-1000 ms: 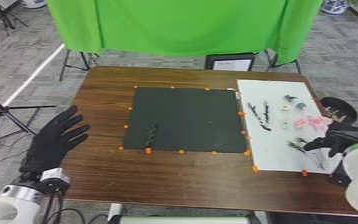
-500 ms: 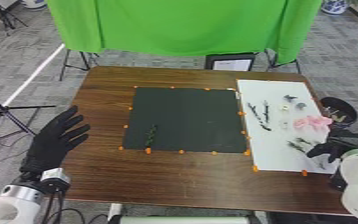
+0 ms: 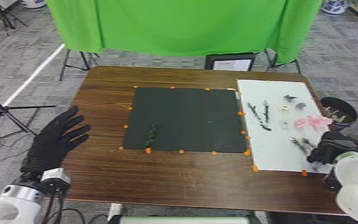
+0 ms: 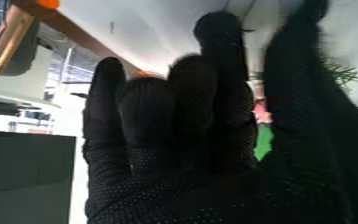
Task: Arrange flowers
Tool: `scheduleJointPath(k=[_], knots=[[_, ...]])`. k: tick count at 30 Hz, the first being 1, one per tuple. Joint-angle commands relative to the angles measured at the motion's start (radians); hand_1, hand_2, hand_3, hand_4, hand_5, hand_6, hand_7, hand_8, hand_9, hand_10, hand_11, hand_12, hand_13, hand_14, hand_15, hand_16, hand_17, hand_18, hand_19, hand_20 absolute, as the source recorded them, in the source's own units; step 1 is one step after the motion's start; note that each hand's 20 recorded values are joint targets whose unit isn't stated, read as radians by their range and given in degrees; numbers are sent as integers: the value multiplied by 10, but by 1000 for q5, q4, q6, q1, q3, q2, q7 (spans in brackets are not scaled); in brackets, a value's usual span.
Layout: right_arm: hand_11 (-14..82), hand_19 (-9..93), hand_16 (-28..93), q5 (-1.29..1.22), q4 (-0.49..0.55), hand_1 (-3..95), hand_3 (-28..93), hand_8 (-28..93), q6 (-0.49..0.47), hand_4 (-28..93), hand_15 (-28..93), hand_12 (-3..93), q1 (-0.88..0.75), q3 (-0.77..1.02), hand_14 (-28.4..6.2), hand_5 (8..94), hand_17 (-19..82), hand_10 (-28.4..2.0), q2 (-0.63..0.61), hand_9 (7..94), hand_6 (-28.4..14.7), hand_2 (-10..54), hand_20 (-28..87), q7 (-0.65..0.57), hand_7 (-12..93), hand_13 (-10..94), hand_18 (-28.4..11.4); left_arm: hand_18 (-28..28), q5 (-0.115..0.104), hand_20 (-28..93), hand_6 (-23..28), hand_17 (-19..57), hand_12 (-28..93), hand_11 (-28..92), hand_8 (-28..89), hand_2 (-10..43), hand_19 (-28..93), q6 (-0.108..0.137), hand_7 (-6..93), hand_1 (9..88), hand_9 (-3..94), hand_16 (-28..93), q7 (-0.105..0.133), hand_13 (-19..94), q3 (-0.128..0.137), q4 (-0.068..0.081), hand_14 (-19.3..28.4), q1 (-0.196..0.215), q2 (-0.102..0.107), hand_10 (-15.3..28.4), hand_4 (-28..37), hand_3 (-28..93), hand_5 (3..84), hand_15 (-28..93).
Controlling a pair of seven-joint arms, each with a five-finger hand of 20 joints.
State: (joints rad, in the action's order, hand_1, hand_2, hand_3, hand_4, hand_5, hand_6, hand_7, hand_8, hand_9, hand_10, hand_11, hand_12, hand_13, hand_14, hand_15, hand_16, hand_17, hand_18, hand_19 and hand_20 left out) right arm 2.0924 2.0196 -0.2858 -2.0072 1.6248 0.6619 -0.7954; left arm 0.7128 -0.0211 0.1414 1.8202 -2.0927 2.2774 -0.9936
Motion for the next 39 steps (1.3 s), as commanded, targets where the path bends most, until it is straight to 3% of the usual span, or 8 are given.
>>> scheduleJointPath(k=[1,10,22,30,39], knots=[[647,724,380,48,3,430,834,112,110,-283,830,471,-19,0,-95,745,232,-90,-4,772,6,-95,361,39,480,702,-192,218,0,100,35,-97,176,185,-106,-33,396,3,190,241,219,0,-6,181,4,-5,162,17,-5,114,-283,712,254,317],[688,747,393,29,72,410,877,132,167,-250,865,495,18,19,-100,742,247,-92,-11,786,-2,-95,370,33,531,718,-191,218,1,100,35,-97,175,186,-106,-33,396,4,189,241,220,0,-5,181,9,-7,162,21,-10,114,-283,712,254,318],[700,765,400,-91,144,395,884,166,189,-183,881,510,242,-91,-102,758,261,-91,-5,809,-12,-95,372,21,534,736,-195,218,1,100,35,-97,175,184,-106,-32,396,11,190,241,220,-1,-6,182,14,-14,163,31,-14,114,-283,713,254,320],[708,782,401,-126,99,381,889,190,196,-143,890,515,466,-363,-102,769,278,-86,131,822,-11,-95,372,11,535,756,-197,217,1,100,35,-97,175,186,-106,-33,396,6,190,240,220,-2,-16,182,14,-13,163,30,-15,115,-283,714,254,320],[723,808,398,3,-10,343,908,253,183,-83,902,528,592,-614,-100,787,294,-82,348,840,-3,-95,363,9,536,779,-205,217,-1,100,35,-97,176,186,-106,-33,396,4,190,241,220,-1,-22,183,9,-8,163,22,-12,115,-283,713,254,321]])
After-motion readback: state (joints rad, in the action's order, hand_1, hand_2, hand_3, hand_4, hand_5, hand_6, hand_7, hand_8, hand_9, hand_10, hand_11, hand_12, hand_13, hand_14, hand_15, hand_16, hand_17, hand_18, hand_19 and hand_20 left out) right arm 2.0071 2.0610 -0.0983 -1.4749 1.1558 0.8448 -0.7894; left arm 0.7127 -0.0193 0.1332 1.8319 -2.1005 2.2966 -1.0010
